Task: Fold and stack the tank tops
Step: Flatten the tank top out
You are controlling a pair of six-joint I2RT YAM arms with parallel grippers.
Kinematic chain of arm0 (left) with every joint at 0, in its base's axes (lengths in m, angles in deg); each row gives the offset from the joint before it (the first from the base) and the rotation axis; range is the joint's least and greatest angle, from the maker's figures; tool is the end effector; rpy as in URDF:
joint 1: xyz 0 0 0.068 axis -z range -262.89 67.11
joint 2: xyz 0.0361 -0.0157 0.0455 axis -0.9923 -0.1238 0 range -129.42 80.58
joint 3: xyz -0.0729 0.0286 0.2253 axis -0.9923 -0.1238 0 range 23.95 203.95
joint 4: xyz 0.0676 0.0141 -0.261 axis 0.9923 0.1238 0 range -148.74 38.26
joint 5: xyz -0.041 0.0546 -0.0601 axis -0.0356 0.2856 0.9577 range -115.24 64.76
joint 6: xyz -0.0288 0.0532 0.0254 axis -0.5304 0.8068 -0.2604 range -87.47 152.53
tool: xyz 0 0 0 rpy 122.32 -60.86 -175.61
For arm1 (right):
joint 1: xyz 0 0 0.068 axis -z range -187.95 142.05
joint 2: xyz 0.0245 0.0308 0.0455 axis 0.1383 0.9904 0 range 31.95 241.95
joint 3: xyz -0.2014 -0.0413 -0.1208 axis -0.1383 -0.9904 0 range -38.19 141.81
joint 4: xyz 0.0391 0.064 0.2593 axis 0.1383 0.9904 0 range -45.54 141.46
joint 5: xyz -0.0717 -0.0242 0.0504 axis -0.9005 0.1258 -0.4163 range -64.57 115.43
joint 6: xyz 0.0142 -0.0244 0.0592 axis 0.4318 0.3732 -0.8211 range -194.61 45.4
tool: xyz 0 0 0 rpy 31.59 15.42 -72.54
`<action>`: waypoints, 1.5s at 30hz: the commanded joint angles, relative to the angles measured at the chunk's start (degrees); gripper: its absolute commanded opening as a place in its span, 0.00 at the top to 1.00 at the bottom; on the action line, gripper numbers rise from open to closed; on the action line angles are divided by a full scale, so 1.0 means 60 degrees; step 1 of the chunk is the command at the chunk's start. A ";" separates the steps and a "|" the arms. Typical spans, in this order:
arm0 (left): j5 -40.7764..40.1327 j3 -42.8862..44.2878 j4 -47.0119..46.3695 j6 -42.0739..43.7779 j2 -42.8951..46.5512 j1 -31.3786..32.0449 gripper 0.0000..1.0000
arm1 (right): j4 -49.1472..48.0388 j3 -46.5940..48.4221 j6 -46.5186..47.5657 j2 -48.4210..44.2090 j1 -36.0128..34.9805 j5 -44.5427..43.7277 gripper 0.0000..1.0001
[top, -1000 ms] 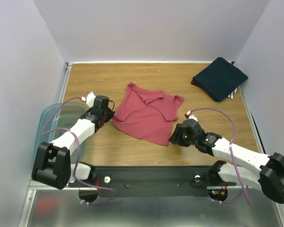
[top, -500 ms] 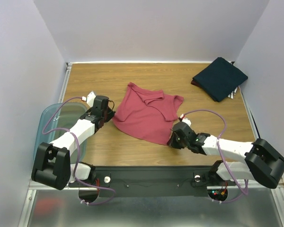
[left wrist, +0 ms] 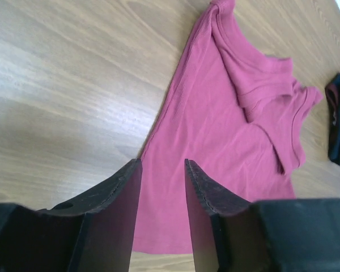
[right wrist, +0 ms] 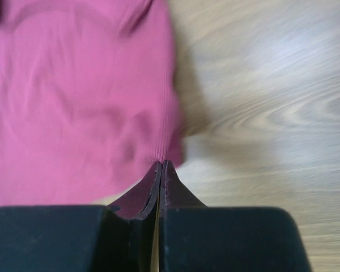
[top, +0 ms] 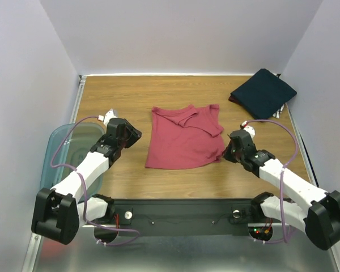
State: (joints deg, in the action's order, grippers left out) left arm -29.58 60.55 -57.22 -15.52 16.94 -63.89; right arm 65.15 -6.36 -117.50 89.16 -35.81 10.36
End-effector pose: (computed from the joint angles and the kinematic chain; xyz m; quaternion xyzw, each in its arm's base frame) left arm 0.2683 -0.0883 0.1961 -0.2342 0.8268 -0.2547 0.4435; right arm 0.2163 0.0991 0.1617 0.1688 0.9051 0.1156 0.3728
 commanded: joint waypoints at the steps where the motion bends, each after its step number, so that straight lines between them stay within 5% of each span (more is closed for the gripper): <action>1: 0.0254 -0.0606 -0.0180 0.0084 0.0308 0.0260 0.54 | 0.0434 0.0363 0.0367 0.0484 -0.0016 0.0212 1.00; 9: -0.0520 -0.1836 -0.0093 -0.1101 0.0396 0.2279 0.64 | 0.0419 0.0597 0.0469 0.0645 -0.0015 0.0036 1.00; 24: -0.1298 -0.1750 0.0582 -0.1161 -0.0437 0.2853 0.60 | 0.0390 0.0730 0.0528 0.0982 -0.0030 0.0007 1.00; 29: -0.1415 -0.1647 0.0509 -0.1103 -0.0995 0.2882 0.68 | 0.0375 0.0715 0.0513 0.1056 -0.0015 0.0036 0.99; 33: -0.1561 -0.1457 0.0581 -0.0971 -0.0894 0.2882 1.00 | 0.0375 0.0700 0.0572 0.1100 -0.0016 0.0007 0.82; 38: -0.2264 -0.0696 0.1518 -0.0868 -0.0001 0.2882 1.00 | 0.0361 0.0437 0.0455 0.1202 -0.0030 -0.0021 0.52; 45: -0.2909 -0.0343 0.2104 -0.0912 0.0718 0.2853 1.00 | 0.0361 0.0027 -0.0086 0.0983 -0.0015 -0.0460 0.43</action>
State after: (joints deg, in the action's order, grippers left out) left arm -42.37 56.29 -48.04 -21.53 19.76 -46.90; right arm 68.03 -4.96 -115.64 96.27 -35.87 10.82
